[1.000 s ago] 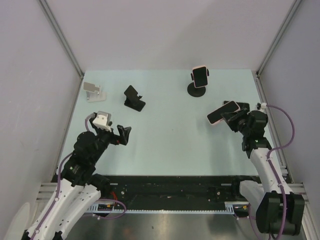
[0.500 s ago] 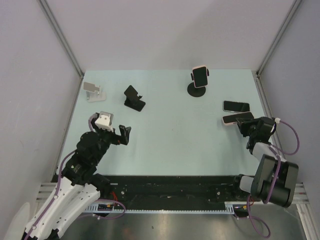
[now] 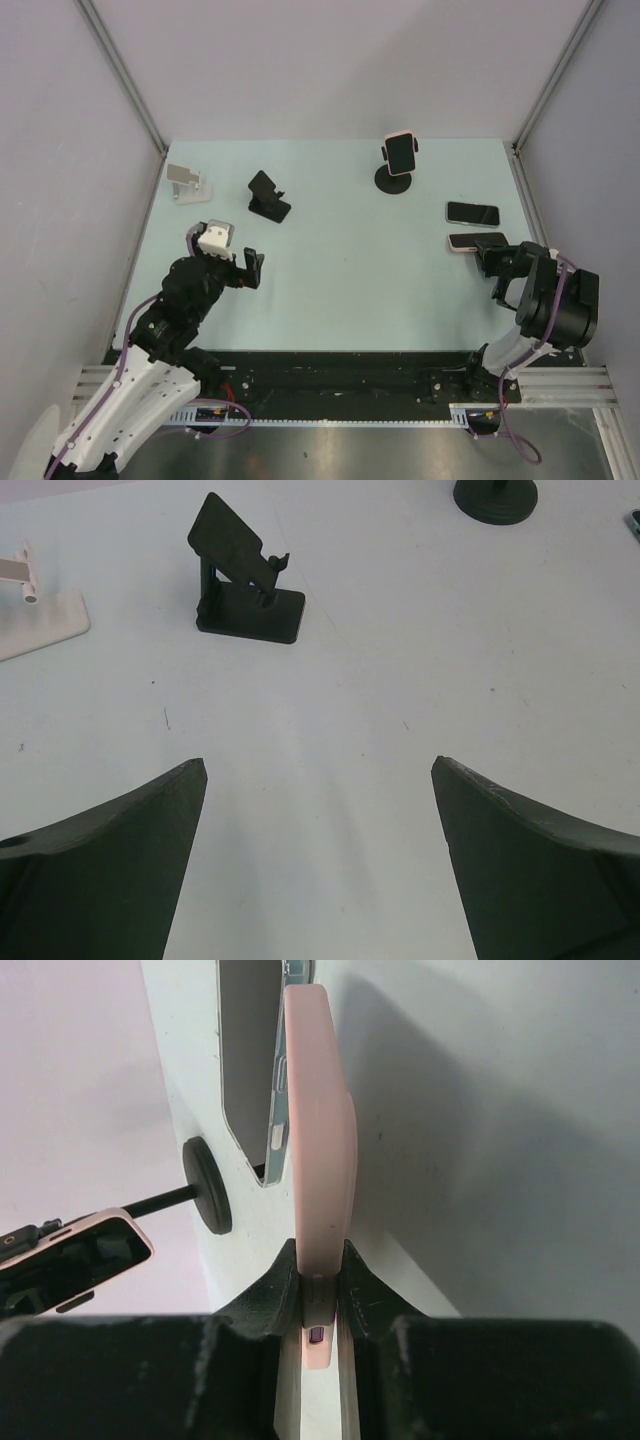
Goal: Remove the phone from the phone stand
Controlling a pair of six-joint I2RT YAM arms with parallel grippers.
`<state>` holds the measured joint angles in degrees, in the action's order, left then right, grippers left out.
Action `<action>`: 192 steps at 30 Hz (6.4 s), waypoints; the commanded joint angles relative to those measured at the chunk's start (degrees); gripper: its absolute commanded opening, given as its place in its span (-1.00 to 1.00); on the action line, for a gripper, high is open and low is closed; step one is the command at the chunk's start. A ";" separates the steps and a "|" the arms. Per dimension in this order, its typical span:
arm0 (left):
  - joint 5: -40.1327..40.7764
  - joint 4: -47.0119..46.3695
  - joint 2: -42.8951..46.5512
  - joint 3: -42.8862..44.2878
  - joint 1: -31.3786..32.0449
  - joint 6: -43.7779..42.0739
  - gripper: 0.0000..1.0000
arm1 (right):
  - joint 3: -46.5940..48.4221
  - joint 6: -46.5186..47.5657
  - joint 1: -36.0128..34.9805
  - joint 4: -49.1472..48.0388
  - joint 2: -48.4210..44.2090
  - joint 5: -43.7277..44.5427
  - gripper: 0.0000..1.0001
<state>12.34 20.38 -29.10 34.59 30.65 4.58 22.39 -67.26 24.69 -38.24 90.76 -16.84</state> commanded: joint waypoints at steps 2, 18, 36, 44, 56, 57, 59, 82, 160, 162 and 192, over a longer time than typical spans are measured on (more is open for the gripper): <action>0.23 -1.22 -0.43 0.30 0.37 -1.15 1.00 | 0.02 -2.87 0.97 -13.16 7.22 -0.56 -1.00; -0.39 -1.66 -1.13 0.39 0.28 -1.33 1.00 | -2.62 -12.45 1.33 -28.38 17.87 2.51 -0.85; -0.91 -1.66 -0.96 0.22 0.37 -1.50 1.00 | 0.55 -10.43 2.30 -27.16 20.60 -1.35 0.17; -0.91 -1.66 -0.43 0.13 0.37 -1.41 1.00 | 0.55 -5.87 2.30 -11.35 12.70 -0.57 0.66; -1.09 -1.75 0.27 0.04 0.37 -1.41 1.00 | 4.76 3.89 1.77 16.96 -0.22 5.23 0.99; -1.09 -1.75 0.36 0.04 0.37 -1.41 1.00 | 5.20 4.33 1.51 19.32 -0.93 6.02 0.99; -1.09 -1.75 0.45 -0.05 0.46 -1.33 0.99 | 6.08 5.56 0.72 20.48 -1.90 7.87 0.99; -1.09 -1.84 -0.34 -0.05 0.37 -1.59 1.00 | 15.31 7.32 -1.57 19.87 7.50 7.08 0.96; -30.00 -38.22 -72.76 27.29 -26.96 23.28 -0.10 | 18.48 58.48 -35.76 67.77 -80.04 11.57 0.97; -30.35 -38.92 -73.55 27.02 -27.49 24.25 -0.14 | 18.48 58.47 -35.41 67.77 -80.04 11.22 0.97; -30.53 -63.96 -57.21 1.99 -41.81 34.97 -0.99 | 18.21 59.18 -36.38 67.68 -81.00 10.25 0.98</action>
<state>-18.81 -34.04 -90.98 39.38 -7.27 36.53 40.73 -8.93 -10.98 31.42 10.68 -5.54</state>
